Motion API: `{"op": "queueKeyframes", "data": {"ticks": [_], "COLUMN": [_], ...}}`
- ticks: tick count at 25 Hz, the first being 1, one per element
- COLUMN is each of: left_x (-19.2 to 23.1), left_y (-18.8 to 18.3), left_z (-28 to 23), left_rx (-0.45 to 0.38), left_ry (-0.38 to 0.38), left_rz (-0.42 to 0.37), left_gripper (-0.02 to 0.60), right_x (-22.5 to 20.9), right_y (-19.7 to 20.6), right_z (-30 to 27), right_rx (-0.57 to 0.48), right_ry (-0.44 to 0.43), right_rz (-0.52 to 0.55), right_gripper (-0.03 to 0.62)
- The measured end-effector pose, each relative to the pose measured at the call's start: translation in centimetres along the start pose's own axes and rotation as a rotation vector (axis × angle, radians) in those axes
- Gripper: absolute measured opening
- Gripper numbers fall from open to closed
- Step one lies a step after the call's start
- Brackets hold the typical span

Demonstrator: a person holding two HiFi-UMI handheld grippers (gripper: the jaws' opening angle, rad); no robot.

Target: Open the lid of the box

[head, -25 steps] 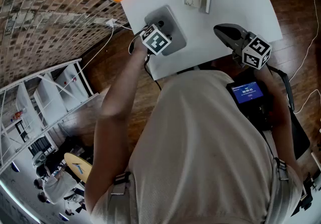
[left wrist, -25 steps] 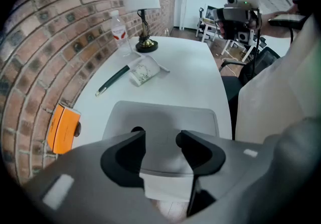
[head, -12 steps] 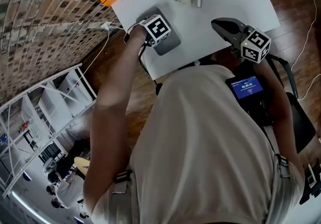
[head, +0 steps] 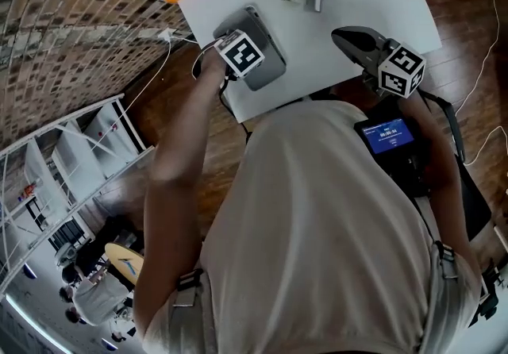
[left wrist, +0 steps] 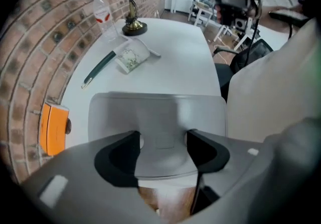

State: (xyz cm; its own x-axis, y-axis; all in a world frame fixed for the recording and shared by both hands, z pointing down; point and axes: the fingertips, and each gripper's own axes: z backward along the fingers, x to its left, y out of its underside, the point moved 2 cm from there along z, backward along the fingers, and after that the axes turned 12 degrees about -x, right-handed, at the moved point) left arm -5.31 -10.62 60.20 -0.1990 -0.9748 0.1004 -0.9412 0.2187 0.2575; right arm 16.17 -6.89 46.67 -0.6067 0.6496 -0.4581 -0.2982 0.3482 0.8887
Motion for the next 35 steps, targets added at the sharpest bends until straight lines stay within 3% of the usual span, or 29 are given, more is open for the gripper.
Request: {"op": "queueKeyframes", "data": {"ticks": [7, 11, 14, 18, 20, 23, 27, 30, 32, 35], "left_x": [-3.4, -5.3, -5.8, -5.5, -5.4, -5.7, -5.7, -5.9, -5.7, -5.1], "left_y": [6.7, 10.4, 12.7, 14.2, 14.2, 14.2, 14.2, 14.0, 13.6, 12.6], "left_z": [3.6, 3.5, 0.5, -3.8, -5.1, -6.2, -6.5, -6.0, -4.8, -1.2], "left_rx": [-0.161, -0.178, -0.099, 0.05, 0.092, 0.119, 0.126, 0.109, 0.065, -0.074], "left_ry": [-0.115, -0.145, -0.11, -0.074, -0.065, -0.039, -0.012, -0.004, -0.046, -0.166], "left_rz": [0.196, 0.273, 0.236, 0.091, 0.033, 0.009, 0.017, 0.039, 0.056, 0.128], "left_gripper": [0.296, 0.296, 0.296, 0.296, 0.298, 0.299, 0.301, 0.336, 0.336, 0.333], "right_x": [2.9, 4.4, 4.8, 5.3, 5.5, 5.3, 4.8, 4.8, 4.8, 4.9], "right_y": [1.5, 2.2, 2.8, 2.9, 2.8, 2.4, 2.2, 2.2, 2.1, 1.9], "right_z": [-4.1, -5.5, -6.4, -6.6, -6.2, -5.7, -5.3, -5.3, -5.6, -6.3], "right_rx": [0.103, 0.17, 0.203, 0.223, 0.228, 0.22, 0.208, 0.204, 0.196, 0.191], "right_ry": [-0.142, -0.194, -0.21, -0.21, -0.209, -0.196, -0.189, -0.193, -0.203, -0.224], "right_rz": [0.013, 0.032, 0.037, 0.052, 0.062, 0.065, 0.063, 0.064, 0.064, 0.067], "right_gripper": [0.002, 0.002, 0.002, 0.002, 0.002, 0.002, 0.002, 0.002, 0.002, 0.002]}}
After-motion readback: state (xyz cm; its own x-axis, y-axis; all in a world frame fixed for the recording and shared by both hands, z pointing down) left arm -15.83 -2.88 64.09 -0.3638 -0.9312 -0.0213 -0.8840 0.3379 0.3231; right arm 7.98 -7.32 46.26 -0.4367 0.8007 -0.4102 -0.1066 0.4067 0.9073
